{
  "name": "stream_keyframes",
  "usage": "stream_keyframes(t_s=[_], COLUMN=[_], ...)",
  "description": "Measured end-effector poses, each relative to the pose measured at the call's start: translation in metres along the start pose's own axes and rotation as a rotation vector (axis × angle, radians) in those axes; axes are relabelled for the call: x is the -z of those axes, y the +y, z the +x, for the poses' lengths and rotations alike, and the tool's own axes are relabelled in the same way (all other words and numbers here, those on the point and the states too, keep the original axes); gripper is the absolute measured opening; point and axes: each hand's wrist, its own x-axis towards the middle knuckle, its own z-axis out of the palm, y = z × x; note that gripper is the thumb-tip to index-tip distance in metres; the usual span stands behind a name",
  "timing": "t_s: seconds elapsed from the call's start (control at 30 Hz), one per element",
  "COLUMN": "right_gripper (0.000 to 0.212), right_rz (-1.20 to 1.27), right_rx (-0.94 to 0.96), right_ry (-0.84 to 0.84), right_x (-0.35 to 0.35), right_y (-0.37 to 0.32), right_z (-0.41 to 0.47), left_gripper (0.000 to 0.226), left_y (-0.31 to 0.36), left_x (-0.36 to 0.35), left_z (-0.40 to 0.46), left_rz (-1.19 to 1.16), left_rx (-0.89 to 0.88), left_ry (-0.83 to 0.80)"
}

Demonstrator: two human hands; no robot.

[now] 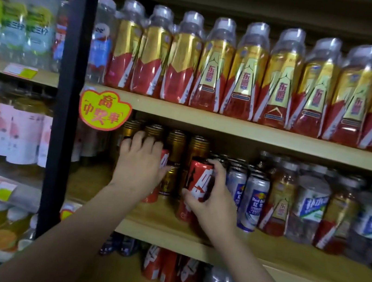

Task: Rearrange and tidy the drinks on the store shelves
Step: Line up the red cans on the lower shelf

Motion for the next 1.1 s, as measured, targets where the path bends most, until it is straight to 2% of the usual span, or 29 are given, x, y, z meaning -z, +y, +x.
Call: stream_keyframes(t_s=[0.17,0.37,0.53,0.63,0.8,0.97,1.1], right_gripper=[0.083,0.076,0.076,0.078,0.076,0.072,0.074], right_rz=[0.010,0.077,0.081,0.106,0.011,-0.068,-0.162], right_rx=[-0.009,0.044,0.122,0.172,0.204,-0.111,-0.200], right_ry=[0.012,0.016,0.058,0.089,0.044,-0.278,-0.366], right_x=[-0.003,0.014,0.036,0.047,0.040,0.008,-0.025], right_y=[0.002,-0.008,-0.021,-0.025,-0.003,0.039,0.059], right_z=[-0.003,-0.015,-0.064,-0.103,-0.166,-0.201,-0.202], left_gripper=[0.054,0.047,0.050,0.051,0.052,0.051,0.047], left_y=[0.001,0.012,0.019,0.028,0.045,0.054,0.058], left_x=[-0.005,0.003,0.023,0.032,0.000,-0.067,-0.110], left_z=[-0.012,-0.055,-0.097,-0.128,-0.190,-0.237,-0.246], left_rz=[-0.069,-0.581,-0.785,-0.853,-0.999,-0.935,-1.001], left_rx=[0.019,-0.077,-0.049,-0.098,-0.086,0.083,0.176], left_ry=[0.045,0.078,0.277,0.275,0.128,-0.198,-0.328])
